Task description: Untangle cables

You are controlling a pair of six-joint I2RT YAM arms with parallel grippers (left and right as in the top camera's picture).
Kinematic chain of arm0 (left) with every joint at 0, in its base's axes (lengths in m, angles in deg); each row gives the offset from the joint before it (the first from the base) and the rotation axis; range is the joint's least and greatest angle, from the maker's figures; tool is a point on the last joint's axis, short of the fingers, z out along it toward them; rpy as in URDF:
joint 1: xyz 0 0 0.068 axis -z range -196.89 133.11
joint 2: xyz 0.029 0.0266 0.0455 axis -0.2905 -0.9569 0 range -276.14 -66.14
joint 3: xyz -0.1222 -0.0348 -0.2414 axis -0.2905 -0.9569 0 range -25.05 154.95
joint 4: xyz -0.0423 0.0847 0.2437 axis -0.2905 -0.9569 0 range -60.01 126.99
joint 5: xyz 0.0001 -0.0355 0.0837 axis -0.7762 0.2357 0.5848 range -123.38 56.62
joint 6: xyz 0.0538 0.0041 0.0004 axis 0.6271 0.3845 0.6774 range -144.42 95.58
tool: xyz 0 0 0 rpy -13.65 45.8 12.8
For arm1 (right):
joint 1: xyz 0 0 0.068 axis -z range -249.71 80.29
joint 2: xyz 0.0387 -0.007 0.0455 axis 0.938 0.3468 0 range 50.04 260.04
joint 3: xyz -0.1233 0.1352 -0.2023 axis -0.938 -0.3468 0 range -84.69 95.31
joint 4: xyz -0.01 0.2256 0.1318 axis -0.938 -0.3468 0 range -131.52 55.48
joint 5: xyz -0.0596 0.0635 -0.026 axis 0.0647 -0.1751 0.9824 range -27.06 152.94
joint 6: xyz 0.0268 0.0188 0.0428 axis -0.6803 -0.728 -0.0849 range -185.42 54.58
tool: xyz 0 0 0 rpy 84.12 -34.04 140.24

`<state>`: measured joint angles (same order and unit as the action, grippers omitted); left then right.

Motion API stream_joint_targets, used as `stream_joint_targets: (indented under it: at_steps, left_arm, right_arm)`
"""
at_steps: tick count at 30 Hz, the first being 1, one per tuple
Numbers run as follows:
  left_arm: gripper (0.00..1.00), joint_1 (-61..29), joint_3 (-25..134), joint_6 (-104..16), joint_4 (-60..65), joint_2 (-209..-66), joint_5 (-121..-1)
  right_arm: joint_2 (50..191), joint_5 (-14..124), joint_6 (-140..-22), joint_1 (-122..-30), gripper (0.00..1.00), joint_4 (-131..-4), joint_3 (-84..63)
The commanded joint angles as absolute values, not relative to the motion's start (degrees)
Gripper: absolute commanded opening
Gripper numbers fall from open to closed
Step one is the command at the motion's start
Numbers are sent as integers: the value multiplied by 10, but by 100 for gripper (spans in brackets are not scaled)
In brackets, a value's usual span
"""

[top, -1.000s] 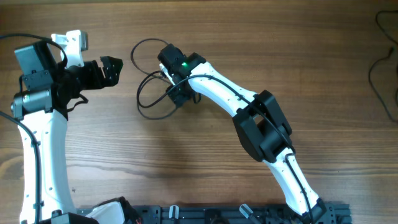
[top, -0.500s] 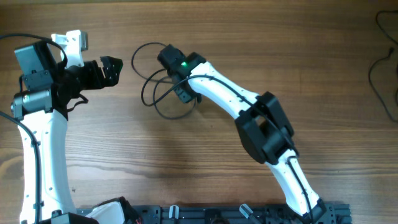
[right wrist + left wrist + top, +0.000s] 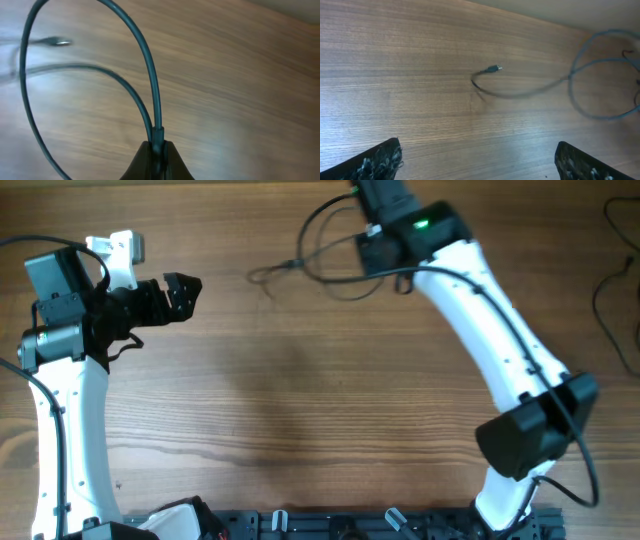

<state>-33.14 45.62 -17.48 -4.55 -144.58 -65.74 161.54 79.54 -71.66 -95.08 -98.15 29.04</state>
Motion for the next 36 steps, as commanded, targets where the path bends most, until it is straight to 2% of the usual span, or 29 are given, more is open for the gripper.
stream_joint_targets:
  at_steps: [1, 6, 11, 15, 18, 23, 29, 36]
  left_arm:
    - [100, -331, 462, -178, -51, -1449, -675]
    - [100, -324, 462, -172, -61, -1449, -675]
    - [100, -273, 462, -154, -58, -1449, -674]
    - [100, -233, 462, -155, -45, -1449, -674]
    - [100, -206, 462, -159, -40, -1449, -674]
    - [100, -178, 462, -158, -35, -1449, -674]
    - [100, -159, 462, -159, -20, -1449, -674]
    - [100, -159, 462, -158, -19, -1449, -674]
  right_arm:
    - [1563, 816, -735, -899, 4, -994, 294]
    - [1493, 816, -746, -827, 4, -1003, 294]
    - [1431, 857, -775, -756, 4, -1030, 294]
    - [1400, 835, -777, -702, 4, -1053, 294]
    - [1379, 886, -795, -652, 4, -1057, 294]
    - [1354, 843, -805, -582, 4, -1067, 294]
    - [1367, 697, -745, -588, 4, -1058, 293]
    - [1474, 666, -700, -679, 4, -1073, 293]
